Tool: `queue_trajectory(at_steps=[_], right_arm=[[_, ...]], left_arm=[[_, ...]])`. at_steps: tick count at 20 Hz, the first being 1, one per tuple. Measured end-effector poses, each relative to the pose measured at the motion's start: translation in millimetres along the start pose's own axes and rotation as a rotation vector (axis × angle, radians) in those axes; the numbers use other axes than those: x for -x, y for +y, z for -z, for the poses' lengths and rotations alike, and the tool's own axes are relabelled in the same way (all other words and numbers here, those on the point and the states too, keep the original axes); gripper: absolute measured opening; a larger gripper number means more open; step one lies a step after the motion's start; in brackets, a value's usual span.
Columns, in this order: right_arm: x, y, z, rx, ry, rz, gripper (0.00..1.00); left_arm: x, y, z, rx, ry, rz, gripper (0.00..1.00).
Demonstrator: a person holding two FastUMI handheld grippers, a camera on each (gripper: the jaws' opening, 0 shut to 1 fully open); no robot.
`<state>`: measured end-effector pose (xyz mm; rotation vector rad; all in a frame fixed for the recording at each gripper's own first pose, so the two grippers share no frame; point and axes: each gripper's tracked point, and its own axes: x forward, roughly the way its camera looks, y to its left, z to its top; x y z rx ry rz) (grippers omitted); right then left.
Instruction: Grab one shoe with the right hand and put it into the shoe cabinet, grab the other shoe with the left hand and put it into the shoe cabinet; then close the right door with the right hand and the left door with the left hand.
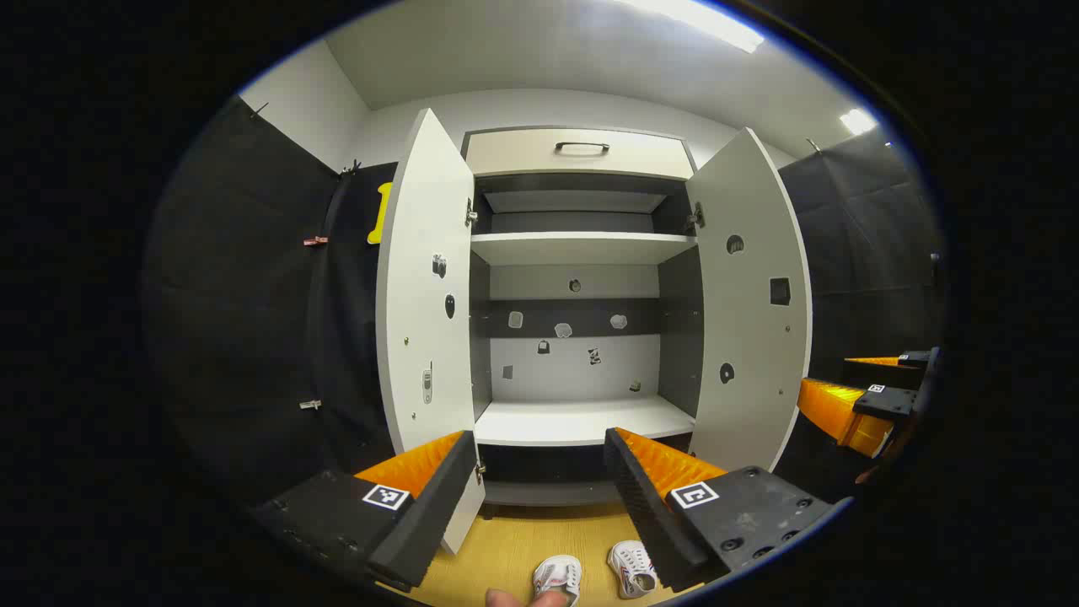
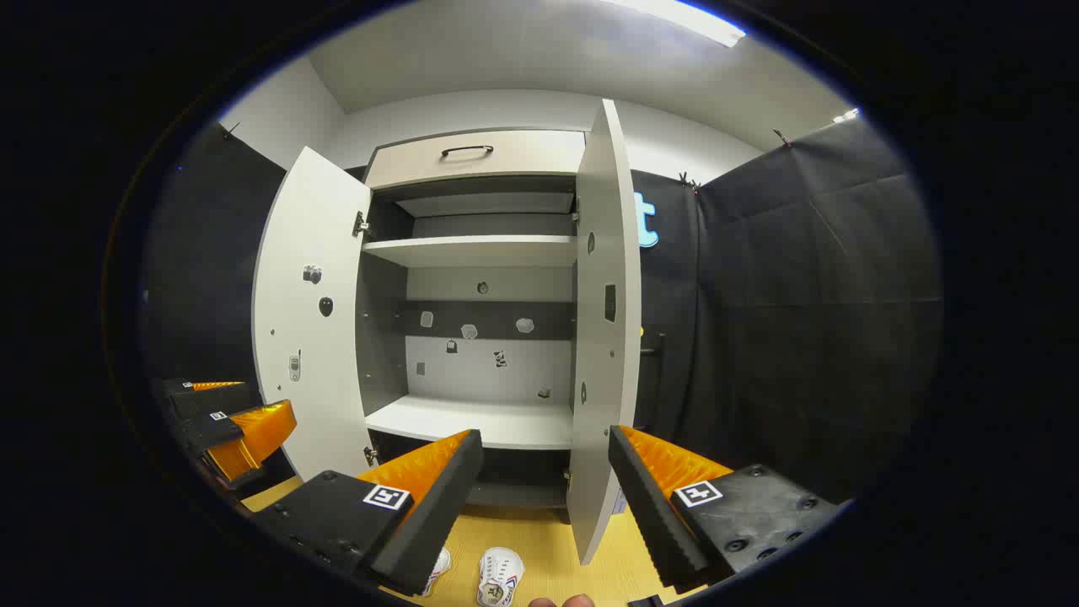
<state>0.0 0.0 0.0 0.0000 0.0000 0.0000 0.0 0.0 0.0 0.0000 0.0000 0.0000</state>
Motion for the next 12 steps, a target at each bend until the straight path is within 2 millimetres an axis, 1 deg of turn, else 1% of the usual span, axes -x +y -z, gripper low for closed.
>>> queue_trajectory(at_steps=[2,12], right_arm=[[1.1,-1.0,-0.5,0.000,-0.001,0.002,0.98],[1.6,8.1,-0.7,0.021,-0.005,-0.010,0.98]], left_arm=[[1.3,0.7,0.2,0.001,-0.003,-0.001,0.96],[3.2,6.6,-2.5,-0.006,-0.011,-0.005,0.96]])
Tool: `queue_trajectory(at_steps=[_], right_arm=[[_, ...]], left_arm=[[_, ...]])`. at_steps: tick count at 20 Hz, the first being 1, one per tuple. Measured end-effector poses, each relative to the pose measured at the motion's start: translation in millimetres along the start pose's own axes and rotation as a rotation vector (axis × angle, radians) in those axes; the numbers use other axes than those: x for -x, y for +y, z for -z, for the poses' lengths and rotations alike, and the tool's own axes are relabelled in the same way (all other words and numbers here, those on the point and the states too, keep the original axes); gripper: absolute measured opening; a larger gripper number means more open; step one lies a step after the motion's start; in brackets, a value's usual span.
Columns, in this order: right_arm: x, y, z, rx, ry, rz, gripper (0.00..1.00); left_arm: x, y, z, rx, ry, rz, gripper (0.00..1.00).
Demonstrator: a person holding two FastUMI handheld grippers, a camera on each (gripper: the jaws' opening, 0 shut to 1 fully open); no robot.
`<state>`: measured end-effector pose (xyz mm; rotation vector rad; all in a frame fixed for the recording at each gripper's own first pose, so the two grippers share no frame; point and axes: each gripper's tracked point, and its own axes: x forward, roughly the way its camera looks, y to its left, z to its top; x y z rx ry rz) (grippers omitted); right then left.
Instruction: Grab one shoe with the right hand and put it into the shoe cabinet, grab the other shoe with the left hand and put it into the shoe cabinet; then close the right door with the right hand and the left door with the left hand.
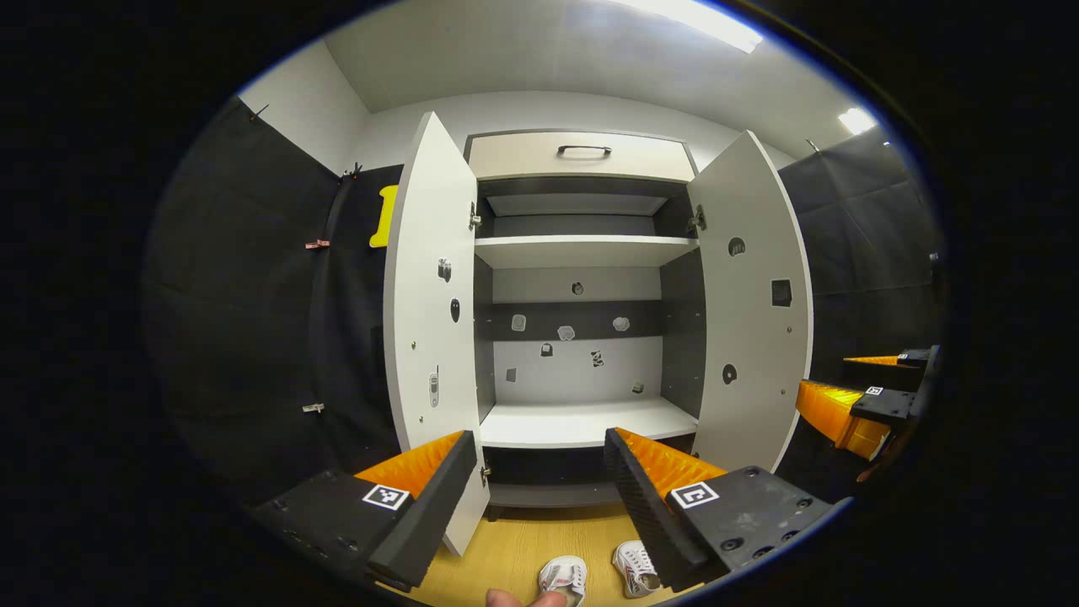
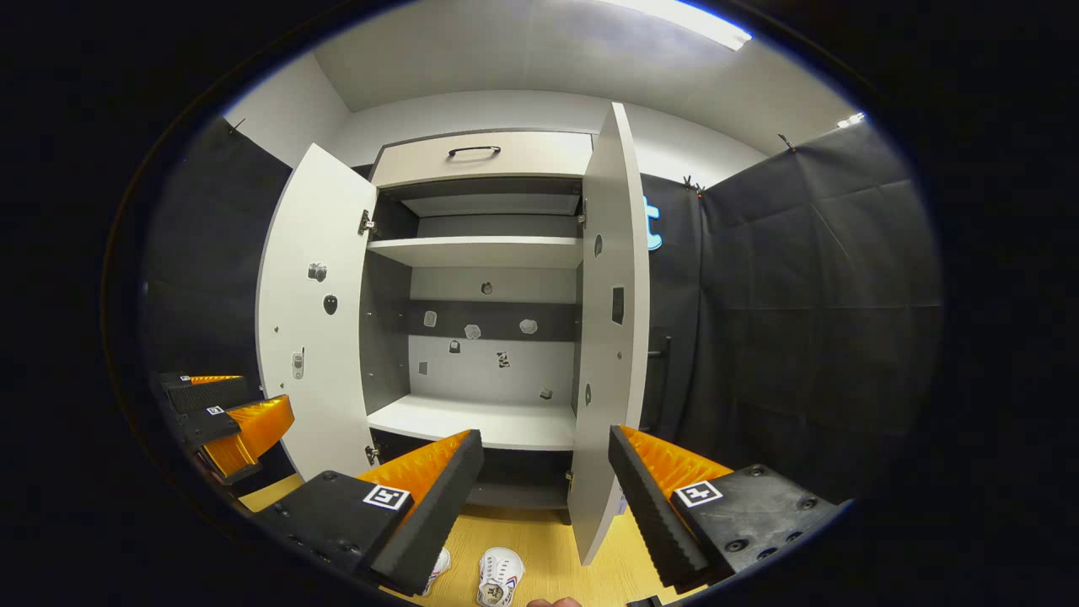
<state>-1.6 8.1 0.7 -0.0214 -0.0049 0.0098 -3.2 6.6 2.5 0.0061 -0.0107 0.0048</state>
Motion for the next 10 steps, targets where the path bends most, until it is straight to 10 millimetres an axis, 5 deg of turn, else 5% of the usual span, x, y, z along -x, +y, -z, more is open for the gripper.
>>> queue_trajectory(at_steps=[10], right_arm=[[-4,18,14,-0.025,0.039,-0.057,0.98]], left_arm=[[-4,3,0,-0.011,-0.012,0.001,0.96]])
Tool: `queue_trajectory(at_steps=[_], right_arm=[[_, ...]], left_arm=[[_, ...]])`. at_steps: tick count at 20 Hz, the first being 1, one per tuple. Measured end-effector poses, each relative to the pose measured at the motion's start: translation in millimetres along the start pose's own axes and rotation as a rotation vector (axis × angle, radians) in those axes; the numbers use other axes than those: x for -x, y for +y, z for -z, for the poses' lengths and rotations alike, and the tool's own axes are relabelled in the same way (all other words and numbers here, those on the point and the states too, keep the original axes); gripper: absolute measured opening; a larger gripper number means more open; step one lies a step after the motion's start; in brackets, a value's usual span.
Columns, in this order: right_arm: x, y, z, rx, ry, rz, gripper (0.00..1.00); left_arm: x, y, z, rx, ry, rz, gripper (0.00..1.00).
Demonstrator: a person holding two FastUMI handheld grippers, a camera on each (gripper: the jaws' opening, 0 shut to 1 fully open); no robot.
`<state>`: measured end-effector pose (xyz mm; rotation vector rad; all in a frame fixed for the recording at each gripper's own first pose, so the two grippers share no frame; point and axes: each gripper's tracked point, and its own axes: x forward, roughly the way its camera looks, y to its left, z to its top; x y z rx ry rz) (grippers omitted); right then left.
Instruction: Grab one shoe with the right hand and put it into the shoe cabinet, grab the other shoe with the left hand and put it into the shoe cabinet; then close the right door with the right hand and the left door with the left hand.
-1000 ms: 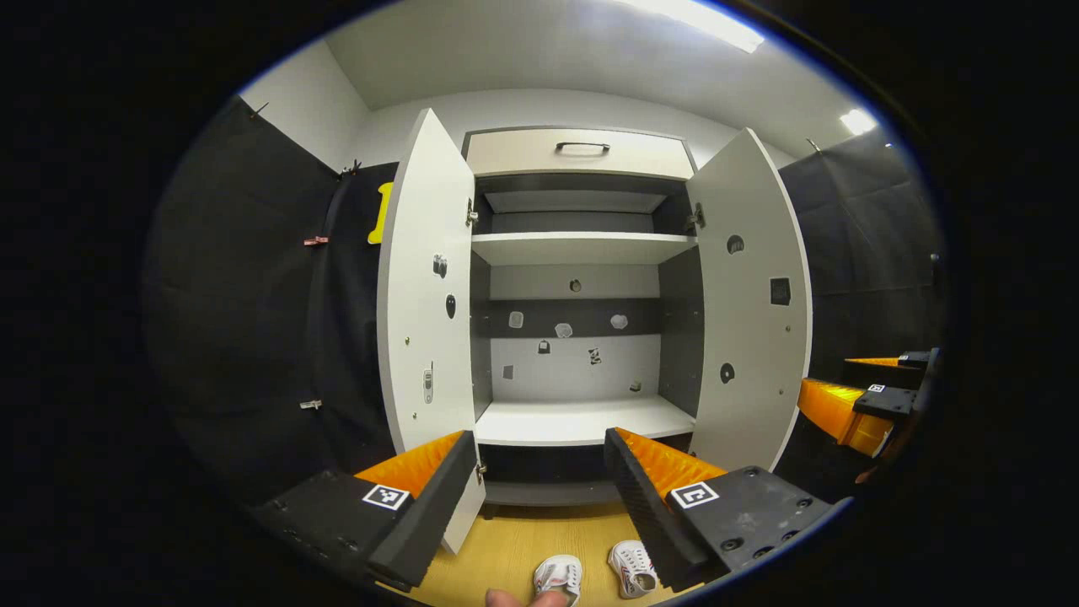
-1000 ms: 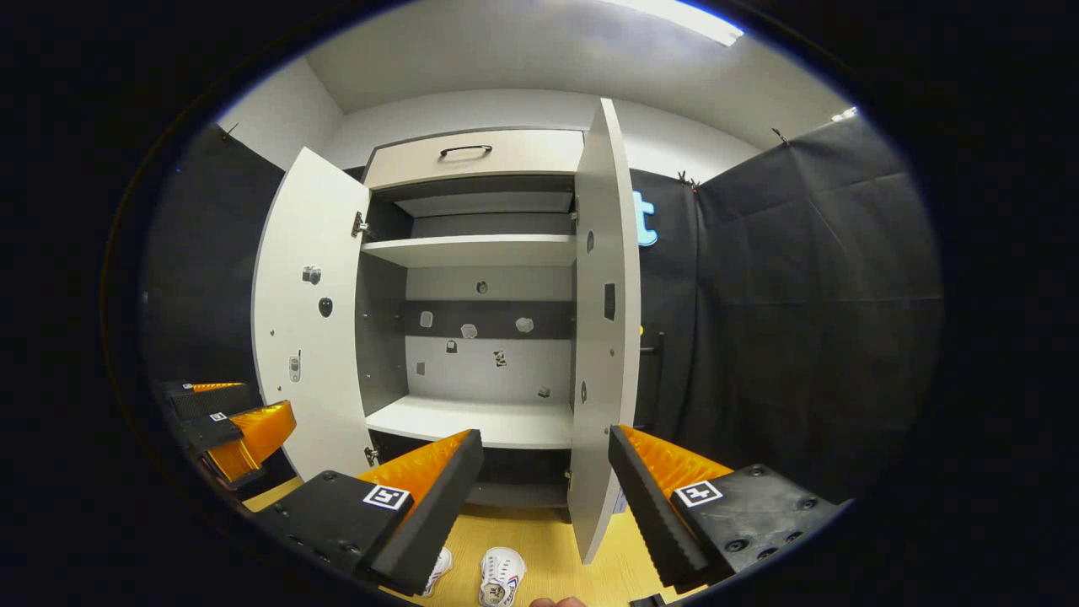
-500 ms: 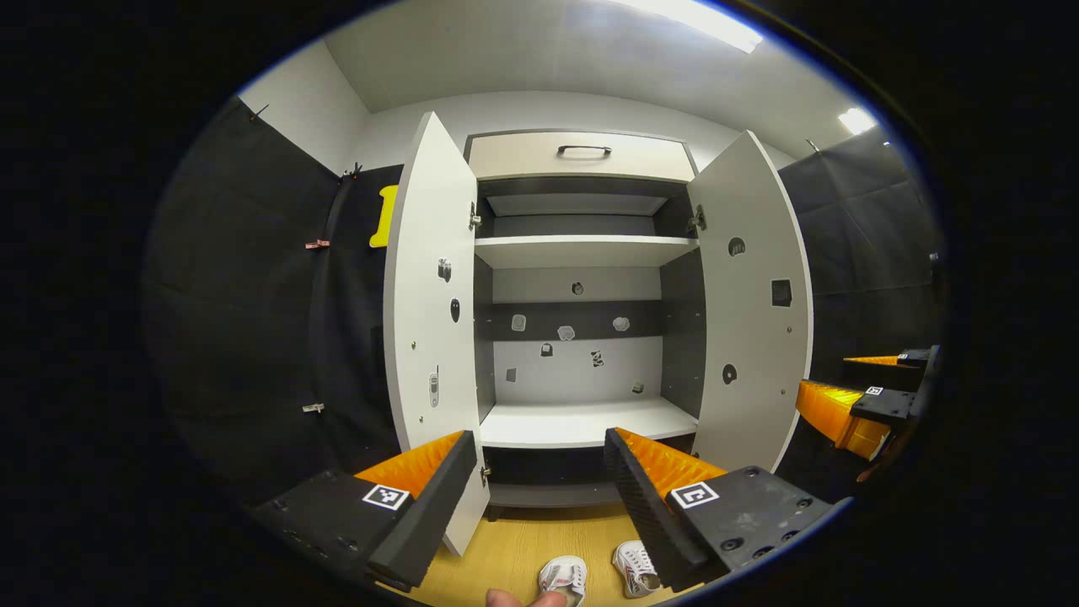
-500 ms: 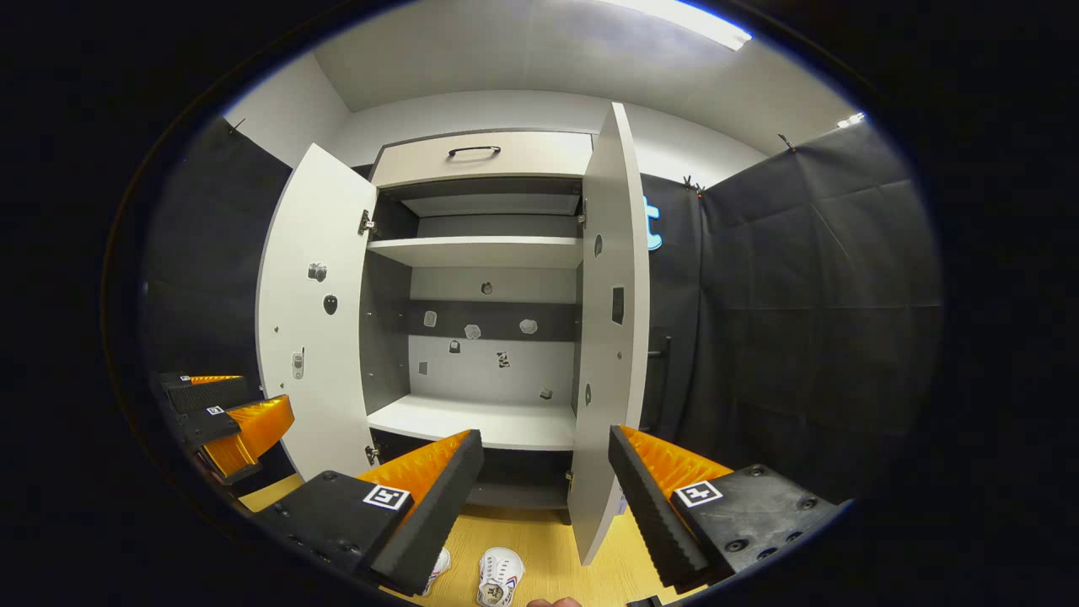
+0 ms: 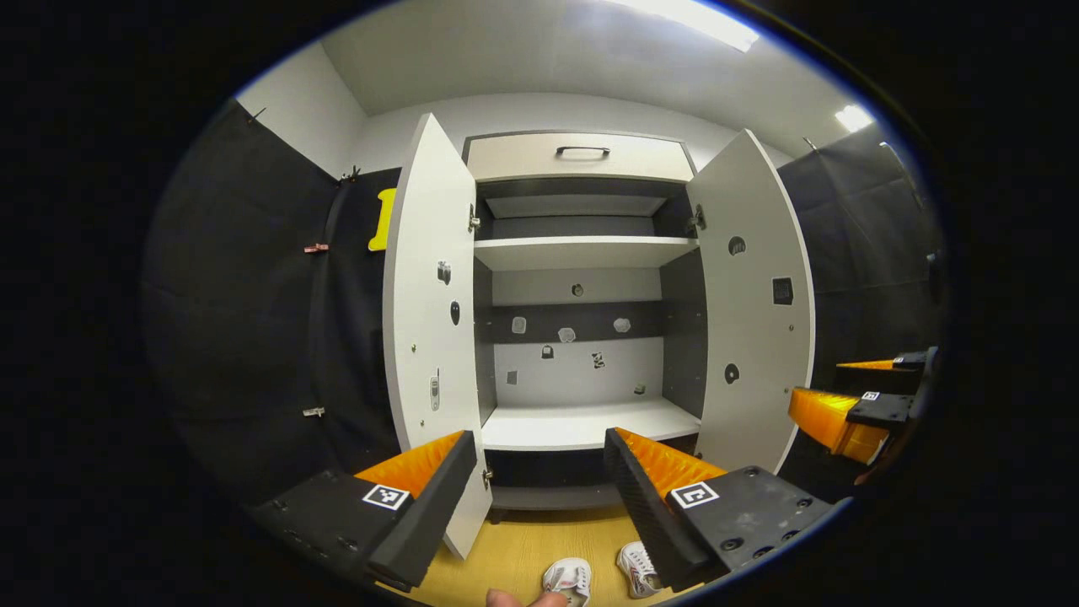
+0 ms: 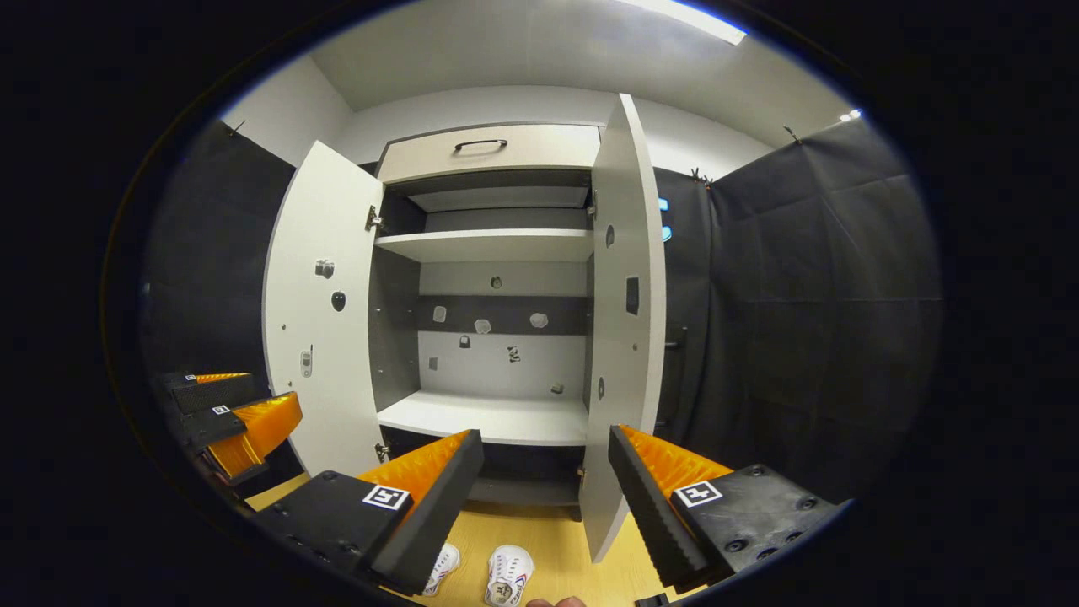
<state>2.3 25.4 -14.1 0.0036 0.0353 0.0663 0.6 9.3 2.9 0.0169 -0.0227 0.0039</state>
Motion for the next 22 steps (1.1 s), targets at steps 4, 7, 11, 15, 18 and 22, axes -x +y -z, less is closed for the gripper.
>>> queue_trajectory(at_steps=[4,7,11,15,18,22], right_arm=[[-1,21,39,-0.020,0.096,-0.058,0.98],[3,34,81,-0.037,0.186,-0.096,0.98],[10,51,144,-0.095,0.319,-0.151,0.98],[17,64,229,-0.127,0.487,-0.174,0.96],[24,73,297,-0.131,0.611,-0.197,0.98],[19,72,375,-0.141,0.742,-0.169,0.96]], left_arm=[[2,5,4,0.009,0.001,-0.008,0.96],[6,10,10,0.011,0.000,-0.019,0.96],[9,17,24,0.000,0.019,-0.043,0.96],[12,26,38,-0.029,0.036,-0.070,0.96],[14,32,48,-0.024,0.054,-0.088,0.96],[14,42,62,-0.024,0.085,-0.117,0.96]])
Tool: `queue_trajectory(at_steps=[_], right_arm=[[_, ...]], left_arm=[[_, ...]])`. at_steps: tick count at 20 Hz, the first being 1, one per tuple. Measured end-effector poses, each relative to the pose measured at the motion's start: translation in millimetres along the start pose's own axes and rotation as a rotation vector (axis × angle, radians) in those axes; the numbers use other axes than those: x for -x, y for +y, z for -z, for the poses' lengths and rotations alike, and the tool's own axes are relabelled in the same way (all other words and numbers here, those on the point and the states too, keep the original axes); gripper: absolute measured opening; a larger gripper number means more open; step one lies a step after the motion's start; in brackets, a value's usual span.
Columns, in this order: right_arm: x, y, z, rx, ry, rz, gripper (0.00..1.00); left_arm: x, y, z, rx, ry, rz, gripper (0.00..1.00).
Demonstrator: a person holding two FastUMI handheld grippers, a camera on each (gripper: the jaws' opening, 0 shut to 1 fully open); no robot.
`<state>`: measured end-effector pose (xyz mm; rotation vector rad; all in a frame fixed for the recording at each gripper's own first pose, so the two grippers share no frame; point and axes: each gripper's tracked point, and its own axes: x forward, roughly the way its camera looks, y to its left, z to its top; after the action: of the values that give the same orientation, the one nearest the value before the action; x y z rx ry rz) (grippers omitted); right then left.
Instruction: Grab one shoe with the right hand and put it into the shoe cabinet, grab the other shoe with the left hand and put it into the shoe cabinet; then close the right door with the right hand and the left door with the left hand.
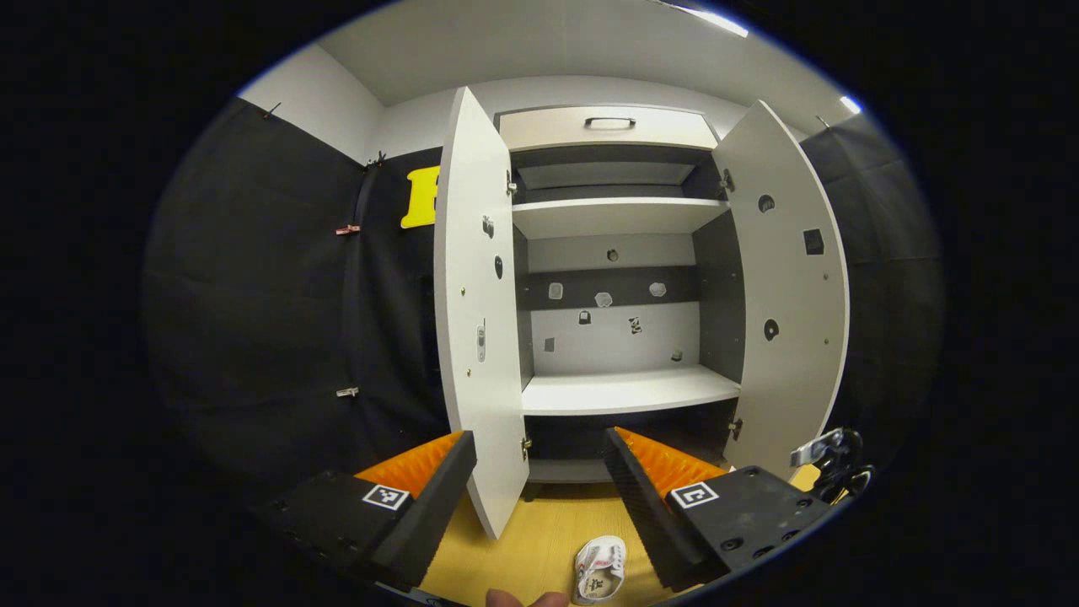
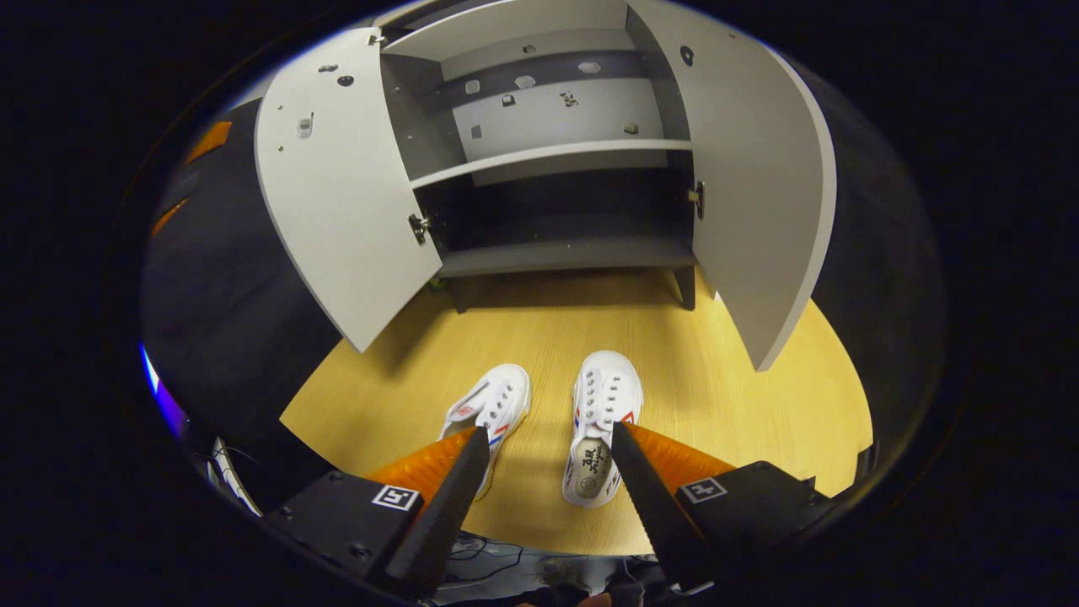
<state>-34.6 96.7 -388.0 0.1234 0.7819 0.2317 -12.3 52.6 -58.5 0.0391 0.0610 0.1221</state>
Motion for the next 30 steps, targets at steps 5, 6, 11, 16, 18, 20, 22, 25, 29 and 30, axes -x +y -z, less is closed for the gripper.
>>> queue_trajectory(at_steps=[5,6,11,16,18,20,22,25,29,30], right_arm=[[-62,-12,45,-0.065,0.102,0.044,0.54],[-72,-13,50,-0.076,0.112,0.051,0.54],[-108,-22,55,-0.081,0.110,0.110,0.38],[-129,-25,49,-0.090,0.036,0.123,0.40],[-135,-34,42,-0.074,-0.005,0.156,0.31],[-147,-35,34,-0.087,-0.040,0.147,0.14],[-147,-32,32,-0.108,-0.037,0.113,0.09],[-149,-34,29,-0.114,-0.029,0.080,0.05],[-123,-36,-1,-0.082,-0.092,0.042,0.05],[-116,-34,-7,-0.093,-0.105,0.029,0.05]], left_arm=[[-3,9,18,-0.008,0.038,-0.023,0.96],[-4,12,22,-0.007,0.045,-0.027,0.96],[-10,21,40,-0.013,0.076,-0.038,0.96],[-17,27,58,-0.013,0.111,-0.042,0.96],[-18,29,65,-0.012,0.126,-0.042,0.96],[-20,30,71,-0.012,0.139,-0.043,0.96],[-22,31,74,-0.015,0.146,-0.043,0.96],[-21,33,79,-0.022,0.152,-0.044,0.96],[-21,35,77,-0.024,0.147,-0.044,0.96],[-21,35,77,-0.022,0.145,-0.045,0.96]])
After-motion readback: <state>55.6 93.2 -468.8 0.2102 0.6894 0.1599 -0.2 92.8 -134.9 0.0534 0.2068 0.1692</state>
